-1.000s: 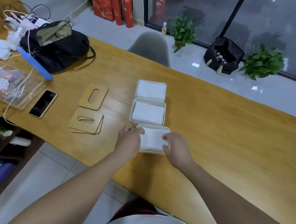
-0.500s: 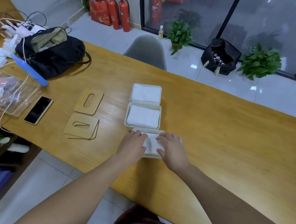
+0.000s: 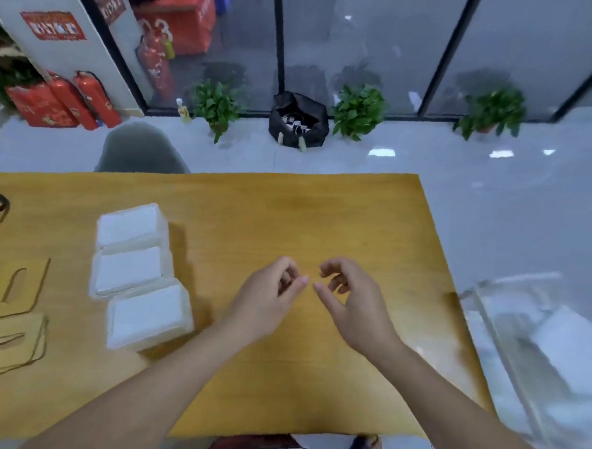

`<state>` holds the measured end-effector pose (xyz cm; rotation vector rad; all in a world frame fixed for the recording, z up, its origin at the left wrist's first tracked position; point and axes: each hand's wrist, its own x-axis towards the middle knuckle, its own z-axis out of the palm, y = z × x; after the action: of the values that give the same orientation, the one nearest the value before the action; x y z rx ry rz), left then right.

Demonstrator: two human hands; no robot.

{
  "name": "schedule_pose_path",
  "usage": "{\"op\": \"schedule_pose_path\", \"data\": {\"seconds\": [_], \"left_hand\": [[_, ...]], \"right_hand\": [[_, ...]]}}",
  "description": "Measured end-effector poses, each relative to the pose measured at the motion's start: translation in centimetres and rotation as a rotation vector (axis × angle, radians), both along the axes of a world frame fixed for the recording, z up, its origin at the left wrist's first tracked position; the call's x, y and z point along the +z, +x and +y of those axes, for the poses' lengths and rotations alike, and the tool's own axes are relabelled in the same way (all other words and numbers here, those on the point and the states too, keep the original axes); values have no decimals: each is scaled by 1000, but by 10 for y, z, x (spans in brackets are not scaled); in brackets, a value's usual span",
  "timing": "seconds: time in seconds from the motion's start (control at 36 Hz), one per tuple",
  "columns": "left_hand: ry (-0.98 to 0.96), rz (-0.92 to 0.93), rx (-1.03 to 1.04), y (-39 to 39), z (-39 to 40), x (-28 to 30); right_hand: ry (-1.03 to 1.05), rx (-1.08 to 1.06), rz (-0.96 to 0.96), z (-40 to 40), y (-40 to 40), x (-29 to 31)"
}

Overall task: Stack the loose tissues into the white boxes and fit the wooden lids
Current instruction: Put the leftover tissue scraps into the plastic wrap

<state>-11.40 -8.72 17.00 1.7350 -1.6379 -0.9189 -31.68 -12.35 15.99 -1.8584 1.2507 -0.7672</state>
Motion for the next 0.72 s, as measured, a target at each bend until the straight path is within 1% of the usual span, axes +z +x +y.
{"op": "schedule_pose_path", "data": {"seconds": [0.19,0.28,0.39,0.53,0.64,0.72], "left_hand": [[-4,164,-271,-206,-38,-3],[9,185,-377,-281,-48,-11],[60,198,-462,-366,-53,-22],[134,95,-445,-436,-65,-35],[120,-117,-478,-464,-81,-41],[113,-265,-506,-477,-91,-48]], "right_hand": [[30,-344,-26,21,-204,12],[58,-468,-50,35,-274,14],[97,-615,-1,51,-352,4],[194,-810,56,56,-410,-19],[287,-915,66,45,-434,-35],[372,-938,93,32,-442,-45]]}}
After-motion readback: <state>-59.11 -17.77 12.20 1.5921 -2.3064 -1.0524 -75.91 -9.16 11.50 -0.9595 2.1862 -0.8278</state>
